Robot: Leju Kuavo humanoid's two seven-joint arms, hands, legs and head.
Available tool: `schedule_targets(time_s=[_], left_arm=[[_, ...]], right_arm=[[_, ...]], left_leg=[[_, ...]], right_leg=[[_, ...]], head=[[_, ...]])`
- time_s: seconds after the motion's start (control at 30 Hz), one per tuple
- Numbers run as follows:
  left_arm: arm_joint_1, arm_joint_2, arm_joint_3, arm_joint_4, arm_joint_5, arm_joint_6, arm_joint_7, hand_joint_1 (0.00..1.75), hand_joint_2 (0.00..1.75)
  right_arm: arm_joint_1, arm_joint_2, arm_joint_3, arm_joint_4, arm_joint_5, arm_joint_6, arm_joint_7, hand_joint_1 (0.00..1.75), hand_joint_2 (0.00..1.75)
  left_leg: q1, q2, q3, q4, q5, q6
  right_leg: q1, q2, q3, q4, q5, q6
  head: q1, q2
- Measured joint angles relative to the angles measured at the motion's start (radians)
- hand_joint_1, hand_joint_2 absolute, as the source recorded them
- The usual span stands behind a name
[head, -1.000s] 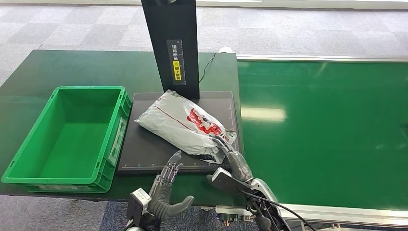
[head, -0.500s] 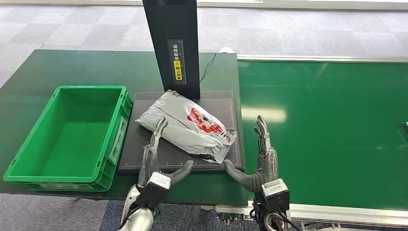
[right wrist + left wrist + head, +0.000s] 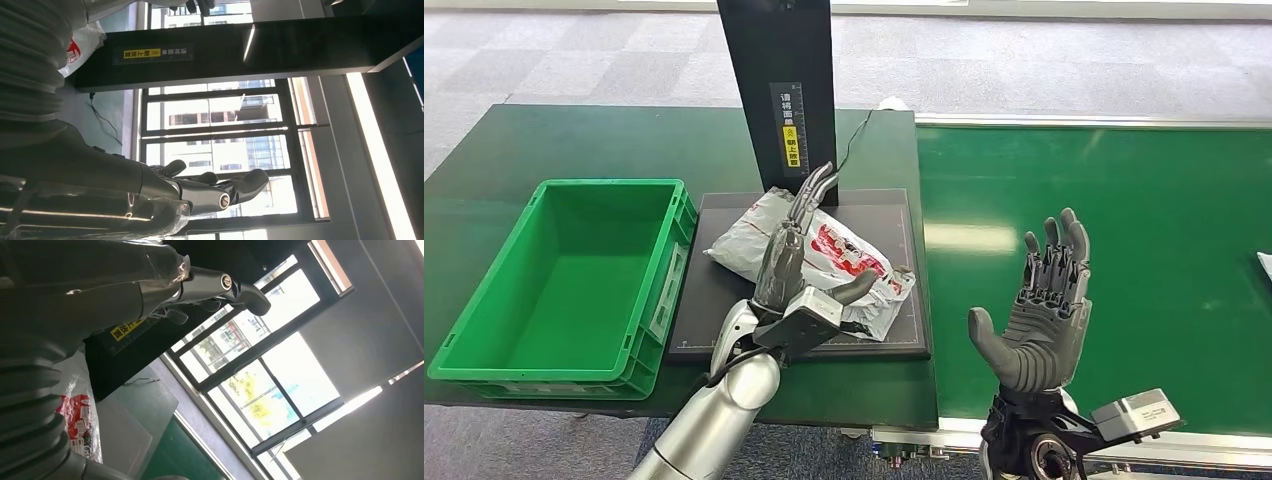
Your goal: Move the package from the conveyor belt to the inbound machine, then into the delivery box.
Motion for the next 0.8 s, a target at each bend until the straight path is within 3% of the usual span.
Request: schedule_targets(time_s=[0.27, 0.4, 0.6, 0.8], left_arm=[[-0.032, -0.007, -0.006, 0.046, -0.008, 0.000, 0.006, 0.00, 1.75], [-0.082, -0.015, -0.016, 0.100, -0.080, -0.012, 0.055, 0.00, 1.75], [-0.215, -0.061, -0.038, 0.316, -0.144, -0.026, 0.077, 0.00, 1.75], [-0.280, -0.079, -0.047, 0.545, -0.145, 0.011, 0.064, 0.00, 1.75]], right_arm=[[-0.004, 0.010, -0.021, 0.000, 0.000, 0.000, 0.000, 0.00, 1.75], [-0.006, 0.011, -0.025, 0.000, 0.001, 0.001, 0.000, 0.00, 1.75], [-0.023, 0.020, -0.031, 0.000, -0.004, 0.014, 0.000, 0.00, 1.75], [-0.049, 0.023, -0.041, 0.001, -0.013, 0.006, 0.000, 0.00, 1.75]], left_leg=[[0.000, 0.000, 0.000, 0.000, 0.000, 0.000], [0.000, 0.000, -0.001, 0.000, 0.000, 0.000], [0.000, 0.000, 0.000, 0.000, 0.000, 0.000], [0.000, 0.000, -0.001, 0.000, 0.000, 0.000]], right_leg=[[0.000, 0.000, 0.000, 0.000, 0.000, 0.000], [0.000, 0.000, 0.000, 0.000, 0.000, 0.000], [0.000, 0.000, 0.000, 0.000, 0.001, 0.000], [0.000, 0.000, -0.001, 0.000, 0.001, 0.000]], head=[[0.000, 0.000], [0.000, 0.000], [0.000, 0.000], [0.000, 0.000]])
